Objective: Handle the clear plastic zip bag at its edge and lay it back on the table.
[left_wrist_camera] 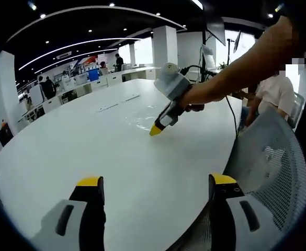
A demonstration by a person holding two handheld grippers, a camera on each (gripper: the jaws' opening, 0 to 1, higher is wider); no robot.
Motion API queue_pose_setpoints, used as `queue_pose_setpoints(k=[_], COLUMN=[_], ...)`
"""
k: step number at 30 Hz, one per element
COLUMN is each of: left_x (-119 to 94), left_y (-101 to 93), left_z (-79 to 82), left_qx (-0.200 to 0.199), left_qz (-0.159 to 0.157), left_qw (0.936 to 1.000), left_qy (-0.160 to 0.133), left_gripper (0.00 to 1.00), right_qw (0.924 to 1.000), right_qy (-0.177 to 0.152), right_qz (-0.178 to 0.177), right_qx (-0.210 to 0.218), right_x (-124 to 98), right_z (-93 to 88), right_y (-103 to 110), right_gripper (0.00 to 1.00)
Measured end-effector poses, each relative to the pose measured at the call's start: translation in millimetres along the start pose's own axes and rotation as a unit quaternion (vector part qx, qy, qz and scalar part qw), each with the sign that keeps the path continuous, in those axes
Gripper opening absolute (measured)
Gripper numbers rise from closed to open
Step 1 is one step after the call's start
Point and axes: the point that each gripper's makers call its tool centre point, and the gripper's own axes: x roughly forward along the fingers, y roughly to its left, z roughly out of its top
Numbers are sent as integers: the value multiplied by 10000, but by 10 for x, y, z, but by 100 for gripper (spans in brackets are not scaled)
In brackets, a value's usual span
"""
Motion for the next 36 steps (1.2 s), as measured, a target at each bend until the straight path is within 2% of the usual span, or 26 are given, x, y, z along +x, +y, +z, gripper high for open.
queue_pose_setpoints(k=[6, 10, 12, 15, 19, 24, 30, 32, 34, 36], left_x=[18, 15, 10, 2, -7, -16, -28, -37, -43, -51], left_y=[40, 53, 42, 18, -1, -51, -119, -141, -153, -158], left_z=[5, 20, 17, 5, 32, 52, 57, 61, 65, 60], left_qx=[-4, -19, -24, 84, 140, 212, 295, 308, 333, 344], left_qz=[18, 39, 23, -9, -19, -52, -106, -127, -137, -142], left_qw=[10000, 10000, 10000, 10000, 9999, 9997, 9995, 9994, 9993, 9993], left_qy=[-2, -23, -15, 52, 56, 65, 89, 89, 79, 82], left_gripper=[80, 79, 79, 78, 78, 77, 75, 75, 75, 75], right_qw=[9999, 9990, 9962, 9959, 9919, 9866, 9822, 9748, 9658, 9637], right_qy=[78, 147, 174, 181, 359, 577, 754, 793, 901, 967], right_qz=[-38, -44, -43, 51, 201, 369, 502, 685, 710, 753], right_qx=[-53, -418, -849, -881, -1198, -1479, -1644, -1971, -2325, -2372], right_x=[-4, -16, -8, -41, -87, -146, -231, -264, -296, -320], right_z=[-6, -27, -40, -77, -143, -241, -361, -413, -456, -490], right_y=[-19, -25, -26, 36, 89, 68, 35, 66, 49, 61], right_gripper=[14, 12, 12, 10, 9, 2, 0, 0, 0, 1])
